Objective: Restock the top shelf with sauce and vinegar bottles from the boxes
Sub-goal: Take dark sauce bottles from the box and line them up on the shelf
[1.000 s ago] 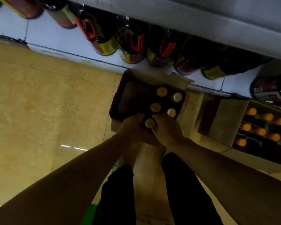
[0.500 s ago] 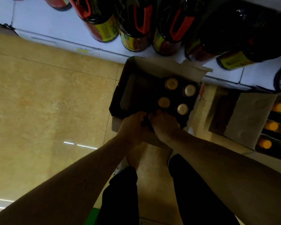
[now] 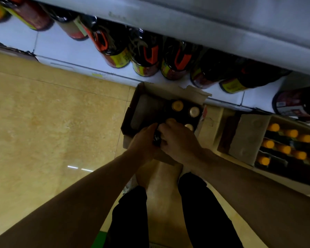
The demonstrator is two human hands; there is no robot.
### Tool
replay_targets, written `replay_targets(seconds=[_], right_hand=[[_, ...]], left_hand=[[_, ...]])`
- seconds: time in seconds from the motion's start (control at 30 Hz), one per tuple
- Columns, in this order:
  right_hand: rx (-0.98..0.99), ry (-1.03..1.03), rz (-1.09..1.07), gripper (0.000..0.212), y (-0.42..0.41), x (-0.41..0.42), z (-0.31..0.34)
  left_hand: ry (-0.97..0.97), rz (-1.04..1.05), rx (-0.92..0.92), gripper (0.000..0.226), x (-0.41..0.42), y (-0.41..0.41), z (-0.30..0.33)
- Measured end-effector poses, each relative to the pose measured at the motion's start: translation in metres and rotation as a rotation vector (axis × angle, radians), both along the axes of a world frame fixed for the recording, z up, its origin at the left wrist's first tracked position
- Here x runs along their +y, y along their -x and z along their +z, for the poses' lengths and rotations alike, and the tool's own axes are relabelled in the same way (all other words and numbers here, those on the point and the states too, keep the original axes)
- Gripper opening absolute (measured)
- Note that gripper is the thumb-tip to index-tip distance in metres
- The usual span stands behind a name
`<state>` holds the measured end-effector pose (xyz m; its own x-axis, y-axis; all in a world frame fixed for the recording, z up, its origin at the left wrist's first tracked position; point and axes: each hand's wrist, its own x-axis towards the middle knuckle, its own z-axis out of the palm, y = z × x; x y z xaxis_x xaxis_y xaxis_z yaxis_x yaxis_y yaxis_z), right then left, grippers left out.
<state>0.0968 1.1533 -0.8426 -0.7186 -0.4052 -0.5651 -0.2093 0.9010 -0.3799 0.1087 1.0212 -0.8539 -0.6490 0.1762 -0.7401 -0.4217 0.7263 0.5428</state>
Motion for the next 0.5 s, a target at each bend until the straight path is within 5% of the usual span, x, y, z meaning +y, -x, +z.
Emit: replay_targets(seconds=[0.33,0.43,0.5], right_hand=[[0.036,0.108,-0.028,0.026,0.024,-0.012,0.133],[0.069,0.144,-0.024,0.018,0.033,-0.016,0.172],[0.112,0.150,-0.009,0.023,0.038,-0.019,0.200]], left_hand=[[-0.166,-0.038,0.209,0.057,-0.013,0.020,0.101],[-0.246,-0.014,0.289,0.076,-0.022,0.025,0.141],[-0.253,-0.021,0.323,0.062,-0.026,0.027,0.167]])
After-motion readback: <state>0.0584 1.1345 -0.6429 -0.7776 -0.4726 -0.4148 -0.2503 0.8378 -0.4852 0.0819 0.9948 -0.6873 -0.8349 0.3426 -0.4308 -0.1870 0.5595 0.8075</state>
